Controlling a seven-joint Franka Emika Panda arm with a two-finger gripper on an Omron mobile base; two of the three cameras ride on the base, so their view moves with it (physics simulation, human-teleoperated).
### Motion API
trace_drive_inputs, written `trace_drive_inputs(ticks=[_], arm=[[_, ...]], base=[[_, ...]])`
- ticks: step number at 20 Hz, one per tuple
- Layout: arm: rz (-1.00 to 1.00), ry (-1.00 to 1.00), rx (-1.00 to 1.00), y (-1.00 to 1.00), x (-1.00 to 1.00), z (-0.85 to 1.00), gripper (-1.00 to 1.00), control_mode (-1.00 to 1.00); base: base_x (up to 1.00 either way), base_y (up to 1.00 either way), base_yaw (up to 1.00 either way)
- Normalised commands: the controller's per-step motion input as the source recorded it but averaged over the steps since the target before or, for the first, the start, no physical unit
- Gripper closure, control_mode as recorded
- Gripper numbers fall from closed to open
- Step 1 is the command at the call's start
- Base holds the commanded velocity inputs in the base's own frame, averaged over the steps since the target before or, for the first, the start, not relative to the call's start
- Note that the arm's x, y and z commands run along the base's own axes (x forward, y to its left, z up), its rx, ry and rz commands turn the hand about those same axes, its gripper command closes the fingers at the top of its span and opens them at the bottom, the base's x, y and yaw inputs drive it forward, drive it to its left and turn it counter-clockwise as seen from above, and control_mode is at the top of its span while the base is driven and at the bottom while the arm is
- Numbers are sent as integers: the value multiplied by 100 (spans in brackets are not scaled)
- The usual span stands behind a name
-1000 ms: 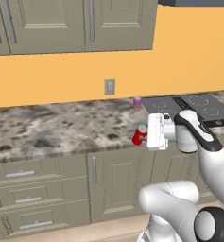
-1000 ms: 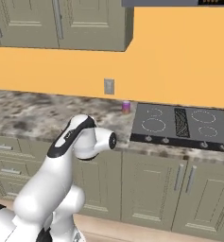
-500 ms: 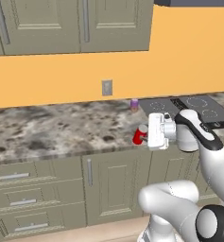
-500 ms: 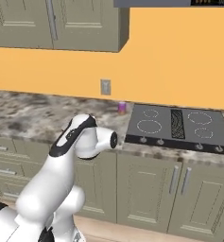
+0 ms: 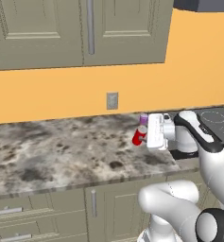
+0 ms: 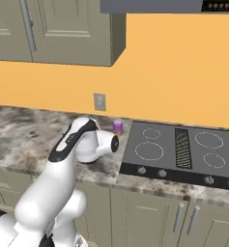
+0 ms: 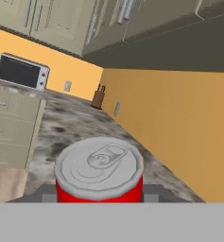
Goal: Four empty soda cans are scattered around the kitchen. Gather all the cans and cluster them next to the stove for recycling.
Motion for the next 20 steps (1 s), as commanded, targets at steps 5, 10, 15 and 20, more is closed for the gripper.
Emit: trace_drive_inputs(ticks=[5,10,15,20], arm=[[0,0,0,0,0,0,100,100],[0,0,0,0,0,0,100,100],[0,0,0,0,0,0,100,-100],[-2,5,0,-6,4,-3,100,-100]], base=[[55,-16,0],[7,-1,0],[0,0,0],[0,0,0]])
